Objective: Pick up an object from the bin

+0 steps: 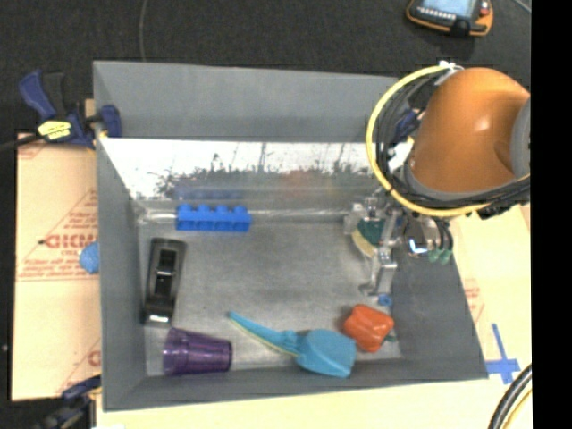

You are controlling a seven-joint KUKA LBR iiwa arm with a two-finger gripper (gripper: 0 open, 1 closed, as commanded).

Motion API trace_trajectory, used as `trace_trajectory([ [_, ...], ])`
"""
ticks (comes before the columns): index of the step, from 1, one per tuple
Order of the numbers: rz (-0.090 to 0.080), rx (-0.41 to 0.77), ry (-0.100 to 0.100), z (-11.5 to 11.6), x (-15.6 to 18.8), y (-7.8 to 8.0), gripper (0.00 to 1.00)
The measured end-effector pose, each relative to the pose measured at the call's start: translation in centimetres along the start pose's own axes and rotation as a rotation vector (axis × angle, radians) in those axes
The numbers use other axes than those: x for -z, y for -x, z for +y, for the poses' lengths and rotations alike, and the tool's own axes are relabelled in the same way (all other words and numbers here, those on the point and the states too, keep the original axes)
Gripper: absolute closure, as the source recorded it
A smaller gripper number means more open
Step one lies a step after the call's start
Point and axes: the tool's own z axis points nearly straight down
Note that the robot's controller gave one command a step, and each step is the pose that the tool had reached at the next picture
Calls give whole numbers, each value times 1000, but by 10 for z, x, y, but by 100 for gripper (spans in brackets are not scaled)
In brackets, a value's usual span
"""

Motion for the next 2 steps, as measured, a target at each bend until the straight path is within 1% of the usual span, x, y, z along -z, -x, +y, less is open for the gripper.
trace_trajectory([
  [1,-9,2,-1,0,4,1,0],
  [2,-11,219,-3,-32,-120,-39,0],
])
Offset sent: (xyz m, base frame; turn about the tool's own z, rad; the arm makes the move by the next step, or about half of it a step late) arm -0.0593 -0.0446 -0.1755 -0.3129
